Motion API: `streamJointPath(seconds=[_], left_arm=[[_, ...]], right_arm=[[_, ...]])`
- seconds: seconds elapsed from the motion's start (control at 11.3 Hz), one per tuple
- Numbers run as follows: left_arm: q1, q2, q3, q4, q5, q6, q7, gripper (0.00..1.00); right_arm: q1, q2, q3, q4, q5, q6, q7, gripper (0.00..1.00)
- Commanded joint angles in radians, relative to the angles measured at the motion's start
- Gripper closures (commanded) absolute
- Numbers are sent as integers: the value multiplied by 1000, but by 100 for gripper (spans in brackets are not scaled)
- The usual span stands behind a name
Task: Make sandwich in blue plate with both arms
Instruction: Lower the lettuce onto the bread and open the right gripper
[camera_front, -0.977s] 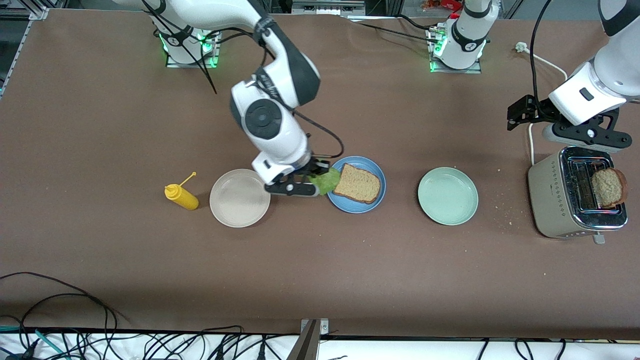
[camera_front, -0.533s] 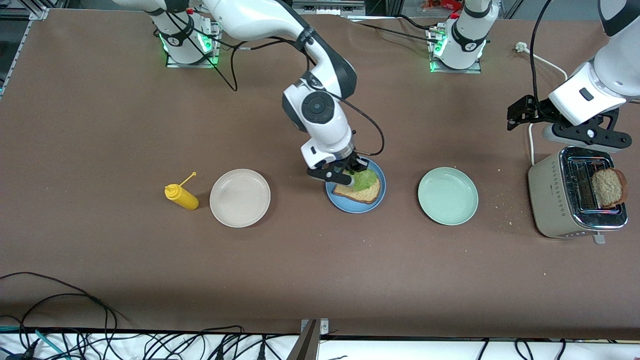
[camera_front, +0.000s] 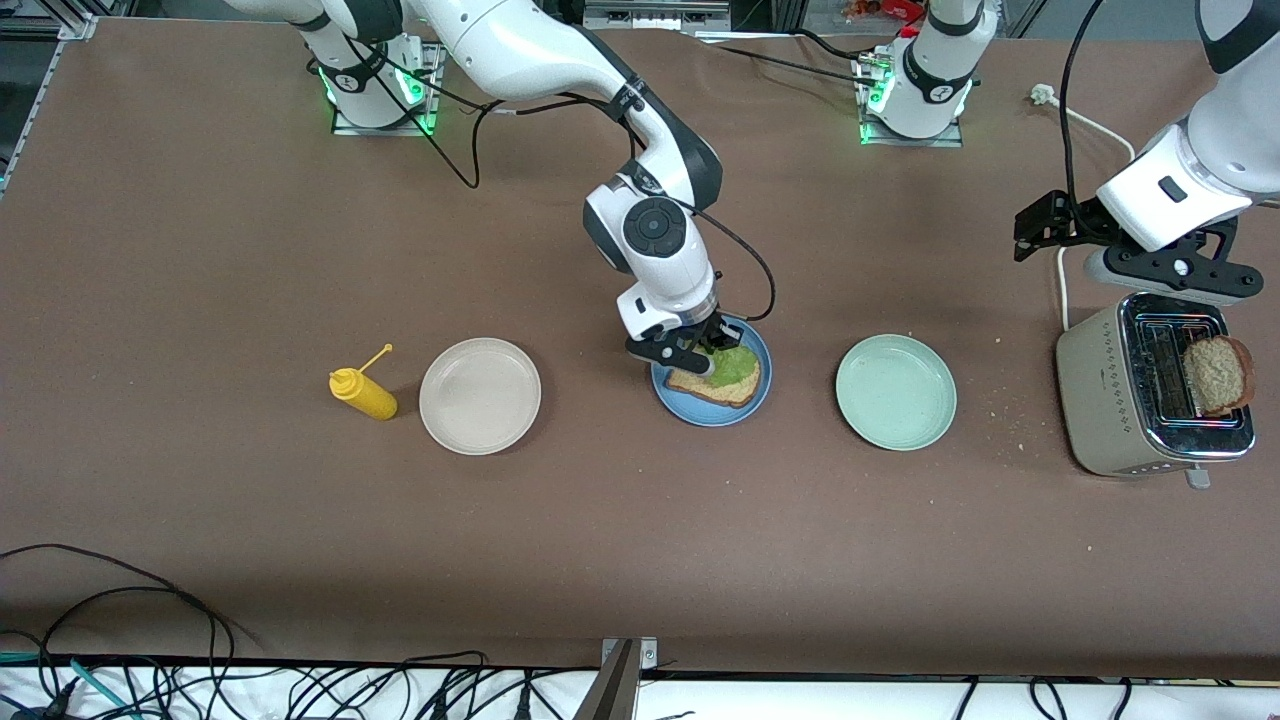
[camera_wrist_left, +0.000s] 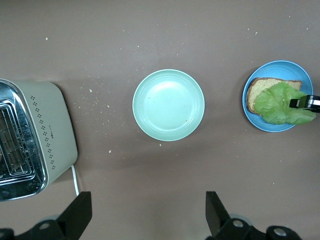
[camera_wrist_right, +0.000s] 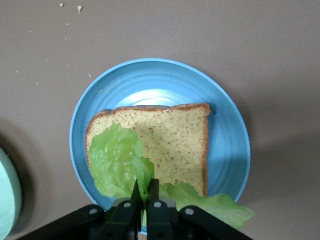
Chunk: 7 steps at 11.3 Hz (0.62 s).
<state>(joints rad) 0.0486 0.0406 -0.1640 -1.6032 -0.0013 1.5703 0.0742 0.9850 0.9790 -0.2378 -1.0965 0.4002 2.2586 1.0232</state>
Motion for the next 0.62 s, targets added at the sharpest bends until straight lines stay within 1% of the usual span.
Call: streamJointPath(seconds=[0.0,0.09,0.18,0.53], left_arm=[[-1,12,-3,28,10,-12,-7,0],[-1,12,-3,28,10,-12,-7,0],[-1,12,-3,28,10,-12,-7,0],[-3,12,-3,28,10,-12,-7,0]], right_arm=[[-5,56,-11,46,6,62,-25,85],[-5,70,-21,44,0,90,-25,1],[-3,73,-26,44,-4,108,-40,0],[1,64,-61,44,-7,81,-52,0]])
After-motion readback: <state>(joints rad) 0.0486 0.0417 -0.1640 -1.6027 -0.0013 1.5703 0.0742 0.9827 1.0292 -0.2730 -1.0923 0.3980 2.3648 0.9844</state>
